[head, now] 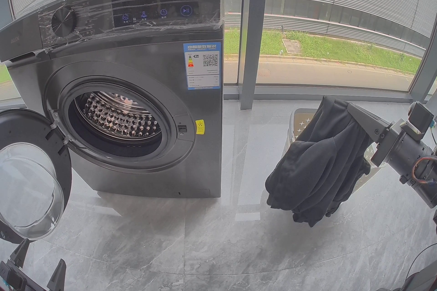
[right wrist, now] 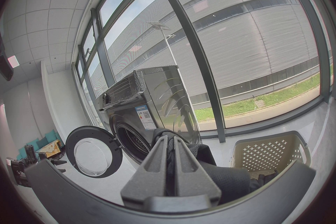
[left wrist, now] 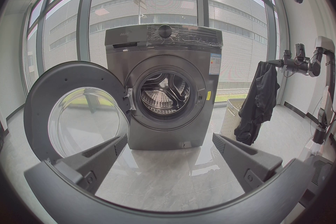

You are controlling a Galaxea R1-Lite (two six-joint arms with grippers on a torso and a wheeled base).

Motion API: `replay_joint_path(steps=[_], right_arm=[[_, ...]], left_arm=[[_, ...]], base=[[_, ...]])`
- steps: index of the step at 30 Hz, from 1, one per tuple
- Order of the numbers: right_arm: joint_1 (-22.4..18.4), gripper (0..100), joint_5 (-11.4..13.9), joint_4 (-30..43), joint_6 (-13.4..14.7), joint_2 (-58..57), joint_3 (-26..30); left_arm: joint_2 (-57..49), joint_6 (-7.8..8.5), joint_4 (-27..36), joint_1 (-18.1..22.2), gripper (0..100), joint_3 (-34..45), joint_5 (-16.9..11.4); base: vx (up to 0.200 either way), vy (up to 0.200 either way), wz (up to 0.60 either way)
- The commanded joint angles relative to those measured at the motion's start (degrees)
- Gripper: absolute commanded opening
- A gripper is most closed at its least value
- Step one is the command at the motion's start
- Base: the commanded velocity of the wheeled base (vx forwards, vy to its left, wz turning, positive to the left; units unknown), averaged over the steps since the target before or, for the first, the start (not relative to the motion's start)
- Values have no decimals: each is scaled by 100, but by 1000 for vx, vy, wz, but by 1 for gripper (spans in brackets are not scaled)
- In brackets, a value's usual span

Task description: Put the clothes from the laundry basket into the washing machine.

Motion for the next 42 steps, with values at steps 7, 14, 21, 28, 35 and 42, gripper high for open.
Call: replay_joint_path(steps=[7, 14, 21, 28, 35, 42], right_arm=[[32, 0, -5, -4, 2, 12, 8], [76, 0, -13, -4, 2, 56, 17], [85, 0, -5, -21, 2, 100, 88], [85, 0, -5, -56, 2, 126, 88], [85, 0, -5, -56, 2, 126, 88], [85, 0, -5, -74, 2, 179, 123]], left_arm=[[-104, 2, 4, 4, 100, 101, -4], [-104, 2, 4, 4, 100, 101, -4], [-104, 2, 4, 4, 100, 101, -4], [-104, 2, -5, 4, 100, 92, -4], [-104, 2, 4, -5, 100, 101, -4], [-104, 2, 4, -5, 100, 92, -4]], base=[[0, 200, 0], [0, 29, 0], [-114, 0, 0], [-200, 0, 0], [-29, 0, 0], [0, 29, 0]])
